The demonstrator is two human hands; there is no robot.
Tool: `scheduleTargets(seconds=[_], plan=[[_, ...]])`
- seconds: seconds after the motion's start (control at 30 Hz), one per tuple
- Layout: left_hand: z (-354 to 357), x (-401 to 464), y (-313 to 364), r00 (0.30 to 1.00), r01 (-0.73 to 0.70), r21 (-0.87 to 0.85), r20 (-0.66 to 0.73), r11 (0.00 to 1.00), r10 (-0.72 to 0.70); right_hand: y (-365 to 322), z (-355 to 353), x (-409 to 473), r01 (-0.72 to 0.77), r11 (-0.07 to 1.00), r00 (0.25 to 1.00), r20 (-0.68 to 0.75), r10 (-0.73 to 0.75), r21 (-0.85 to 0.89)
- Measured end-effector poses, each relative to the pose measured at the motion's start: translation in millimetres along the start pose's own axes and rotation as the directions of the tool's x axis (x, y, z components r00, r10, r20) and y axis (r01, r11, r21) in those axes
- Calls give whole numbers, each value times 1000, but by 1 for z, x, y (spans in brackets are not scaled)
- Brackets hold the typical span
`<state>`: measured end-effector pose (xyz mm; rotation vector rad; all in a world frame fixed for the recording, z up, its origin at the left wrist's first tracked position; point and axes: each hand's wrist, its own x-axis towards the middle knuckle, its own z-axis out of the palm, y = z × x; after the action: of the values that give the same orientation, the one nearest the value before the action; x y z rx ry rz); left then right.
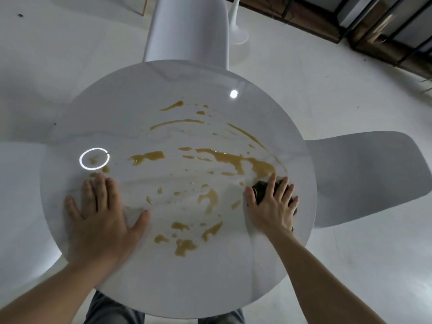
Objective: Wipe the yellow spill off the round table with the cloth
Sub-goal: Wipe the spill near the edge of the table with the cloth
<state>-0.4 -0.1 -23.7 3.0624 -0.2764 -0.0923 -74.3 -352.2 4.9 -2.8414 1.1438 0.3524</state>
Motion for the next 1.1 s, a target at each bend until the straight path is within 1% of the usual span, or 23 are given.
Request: scheduleTargets(seconds=[0.1, 0.43, 0.63, 0.77, 0.9, 0.97, 1.03, 1.1], plan=[[0, 0, 0, 1000, 1, 5, -20, 1000, -1, -4, -5, 23, -4, 1000, 1000, -12, 5, 5], [0, 5, 1, 1000, -2, 14, -11, 1000, 2, -21, -20, 96, -13, 1000, 999, -30, 12, -10], [-7, 5, 2, 999, -8, -19, 33, 1000, 8, -30, -30, 116, 21, 1000, 1000, -18, -21, -14], [-16, 2, 4, 997, -18, -38, 81, 999, 21, -25, -27, 103, 62, 998, 998, 6, -62, -22], [-20, 2, 5, 994, -22, -46, 103, 999, 27, -15, -15, 62, 107, 993, 994, 29, -105, -44], [-21, 3, 4, 993, -19, -40, 116, 999, 24, -8, -11, 38, 156, 987, 987, 38, -155, -43], [-19, 3, 2, 992, -20, -23, 121, 1000, 23, 0, -10, 15, 204, 978, 979, 24, -203, -40], [-16, 2, 1, 993, -27, -5, 113, 1000, 28, 8, -9, -5, 190, 980, 981, -17, -191, -49]])
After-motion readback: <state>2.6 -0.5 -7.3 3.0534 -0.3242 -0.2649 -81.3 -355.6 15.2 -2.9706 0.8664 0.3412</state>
